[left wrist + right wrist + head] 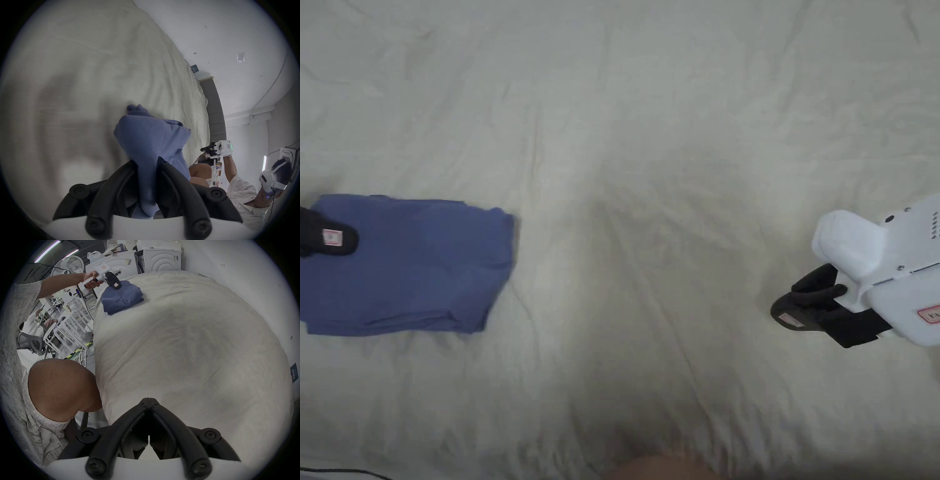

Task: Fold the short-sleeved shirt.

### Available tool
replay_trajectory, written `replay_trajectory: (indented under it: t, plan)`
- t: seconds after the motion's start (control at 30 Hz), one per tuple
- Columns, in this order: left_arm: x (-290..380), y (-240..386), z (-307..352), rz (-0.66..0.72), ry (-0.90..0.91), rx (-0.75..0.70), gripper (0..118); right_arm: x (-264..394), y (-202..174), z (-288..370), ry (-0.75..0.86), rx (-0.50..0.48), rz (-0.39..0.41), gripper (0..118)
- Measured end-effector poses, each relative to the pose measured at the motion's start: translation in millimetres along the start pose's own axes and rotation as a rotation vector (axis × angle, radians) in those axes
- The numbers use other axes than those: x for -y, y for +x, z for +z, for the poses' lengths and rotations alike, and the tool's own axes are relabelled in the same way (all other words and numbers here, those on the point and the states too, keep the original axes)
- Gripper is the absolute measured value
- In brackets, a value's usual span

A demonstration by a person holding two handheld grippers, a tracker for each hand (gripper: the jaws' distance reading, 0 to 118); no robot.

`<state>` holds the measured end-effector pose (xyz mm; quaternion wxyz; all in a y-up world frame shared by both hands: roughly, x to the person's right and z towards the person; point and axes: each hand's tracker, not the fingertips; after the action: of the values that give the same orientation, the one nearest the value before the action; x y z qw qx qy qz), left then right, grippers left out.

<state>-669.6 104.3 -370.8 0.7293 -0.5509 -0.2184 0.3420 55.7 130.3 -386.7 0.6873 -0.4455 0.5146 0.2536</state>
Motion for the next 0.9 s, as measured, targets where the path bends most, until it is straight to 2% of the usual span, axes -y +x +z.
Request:
replay_trajectory:
  t: [0.17,0.4,0.43,0.47,0.5,0.53,0.6,0.77,0.9]
  plan:
    - [-9,-32,36,0.039,-0.003,-0.024,17,-6,3,1,-0.007,0.013,-0.01,0]
    - [-14,-51,26,0.074,-0.016,-0.048,17,-8,8,-3,-0.024,0.025,-0.024,0]
    - [-14,-53,24,0.079,-0.017,-0.05,21,-8,8,-2,-0.025,0.024,-0.024,0]
    - [-12,-52,25,0.067,-0.01,-0.07,34,-8,8,-2,-0.023,0.026,-0.026,0]
    - [-12,-53,27,0.051,0.0,-0.109,59,-9,8,-1,-0.022,0.027,-0.027,0]
    - [-11,-58,31,0.061,0.017,-0.127,69,-9,7,1,-0.02,0.029,-0.027,0]
    - [-8,-55,46,0.086,0.065,-0.059,69,-9,6,6,-0.007,0.036,-0.032,0]
    - [2,-27,83,0.006,0.153,-0.231,70,-2,7,24,0.061,0.043,-0.061,0]
    - [27,59,96,-0.285,0.354,-0.472,70,8,-4,65,0.208,0.084,-0.085,0]
